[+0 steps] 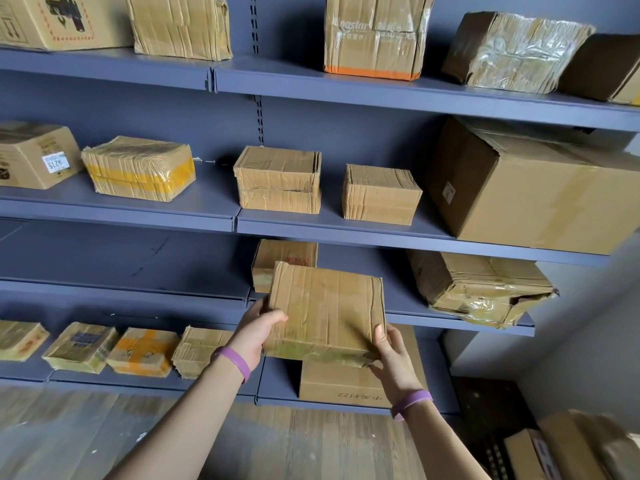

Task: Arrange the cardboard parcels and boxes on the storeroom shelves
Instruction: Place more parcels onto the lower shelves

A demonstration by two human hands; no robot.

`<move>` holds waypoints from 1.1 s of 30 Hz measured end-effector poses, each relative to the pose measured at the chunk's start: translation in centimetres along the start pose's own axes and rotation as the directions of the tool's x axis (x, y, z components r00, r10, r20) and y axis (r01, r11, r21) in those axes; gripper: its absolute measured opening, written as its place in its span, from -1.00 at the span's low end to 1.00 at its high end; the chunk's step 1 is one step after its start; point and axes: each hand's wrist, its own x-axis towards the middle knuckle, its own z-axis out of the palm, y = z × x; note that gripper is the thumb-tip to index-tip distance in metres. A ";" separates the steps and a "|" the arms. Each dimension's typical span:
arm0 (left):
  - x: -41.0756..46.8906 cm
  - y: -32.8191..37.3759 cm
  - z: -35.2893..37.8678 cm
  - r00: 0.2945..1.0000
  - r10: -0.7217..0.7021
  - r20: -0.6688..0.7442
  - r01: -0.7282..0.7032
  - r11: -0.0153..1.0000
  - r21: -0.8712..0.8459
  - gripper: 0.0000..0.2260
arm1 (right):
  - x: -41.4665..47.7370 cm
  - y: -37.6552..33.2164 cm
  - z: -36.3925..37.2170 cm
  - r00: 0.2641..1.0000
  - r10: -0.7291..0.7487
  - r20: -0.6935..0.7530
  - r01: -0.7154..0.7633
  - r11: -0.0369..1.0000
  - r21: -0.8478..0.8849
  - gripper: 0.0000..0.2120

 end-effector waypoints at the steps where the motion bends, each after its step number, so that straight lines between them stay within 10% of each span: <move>1: 0.2 -0.3 -0.3 1.000 0.006 0.013 -0.006 1.000 -0.004 -0.67 | 0.1 -0.3 0.1 0.999 0.003 -0.032 -0.003 1.000 -0.015 -0.22; 8: 0.3 -1.6 -0.5 0.999 -0.038 0.026 0.037 0.998 0.046 -0.57 | 1.2 -1.6 0.6 0.982 -0.089 -0.164 0.053 0.975 -0.215 -0.49; 13: 0.1 -1.3 -0.5 0.997 -0.079 0.017 0.076 0.991 0.107 -0.66 | 1.7 -0.6 0.1 0.982 -0.142 -0.128 0.098 0.948 -0.304 -0.25; 18: 0.5 0.5 -0.3 0.979 -0.202 0.025 0.202 0.979 0.008 0.12 | 1.6 -0.1 -0.2 0.984 -0.142 -0.108 0.103 0.947 -0.305 -0.49; 24: 1.4 1.1 -0.3 0.994 -0.102 0.030 0.101 0.995 0.016 -0.32 | 1.5 -0.2 -0.1 0.983 -0.184 -0.009 0.174 0.942 -0.286 -0.38; 29: 1.8 0.0 -0.9 0.997 -0.079 -0.012 0.079 0.997 0.019 -0.62 | 0.9 -0.7 -0.1 0.981 -0.131 0.139 0.149 0.981 -0.126 0.17; 33: 1.7 -0.4 -1.2 0.999 -0.040 -0.015 0.041 0.997 0.059 -0.74 | 0.9 -1.2 -0.1 0.983 -0.083 0.162 0.100 0.990 -0.097 0.02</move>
